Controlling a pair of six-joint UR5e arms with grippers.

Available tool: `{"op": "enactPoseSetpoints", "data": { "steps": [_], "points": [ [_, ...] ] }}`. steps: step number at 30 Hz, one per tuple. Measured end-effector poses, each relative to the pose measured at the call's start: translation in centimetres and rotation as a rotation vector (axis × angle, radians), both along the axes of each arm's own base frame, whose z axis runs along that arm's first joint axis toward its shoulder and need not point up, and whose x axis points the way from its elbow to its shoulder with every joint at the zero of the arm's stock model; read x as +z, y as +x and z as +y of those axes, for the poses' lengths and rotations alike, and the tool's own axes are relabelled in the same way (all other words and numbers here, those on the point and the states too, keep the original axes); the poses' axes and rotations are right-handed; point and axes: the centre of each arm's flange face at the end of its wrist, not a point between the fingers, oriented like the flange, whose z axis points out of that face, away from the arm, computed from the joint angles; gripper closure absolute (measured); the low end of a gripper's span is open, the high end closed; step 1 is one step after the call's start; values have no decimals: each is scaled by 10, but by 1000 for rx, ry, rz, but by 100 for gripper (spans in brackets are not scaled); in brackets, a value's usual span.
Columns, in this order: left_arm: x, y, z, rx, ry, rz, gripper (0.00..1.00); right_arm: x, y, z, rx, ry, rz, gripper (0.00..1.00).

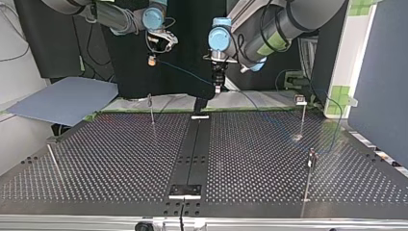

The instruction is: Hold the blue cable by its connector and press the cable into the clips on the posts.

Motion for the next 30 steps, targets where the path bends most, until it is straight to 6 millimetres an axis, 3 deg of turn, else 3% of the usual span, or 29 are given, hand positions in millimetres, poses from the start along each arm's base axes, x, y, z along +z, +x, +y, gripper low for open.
{"op": "enactPoseSetpoints", "data": {
  "steps": [9, 20, 30],
  "points": [
    [-27, -2, -28, -40, 9, 2, 100, -8, -33, 11, -37, 57, 47, 100],
    [-81, -27, -42, -87, 69, 66, 100, -7, -52, -24, -49, 62, 45, 100],
    [-118, -45, -64, -119, 125, 122, 100, -4, -68, -64, -46, 51, 26, 100]
  ]
}}
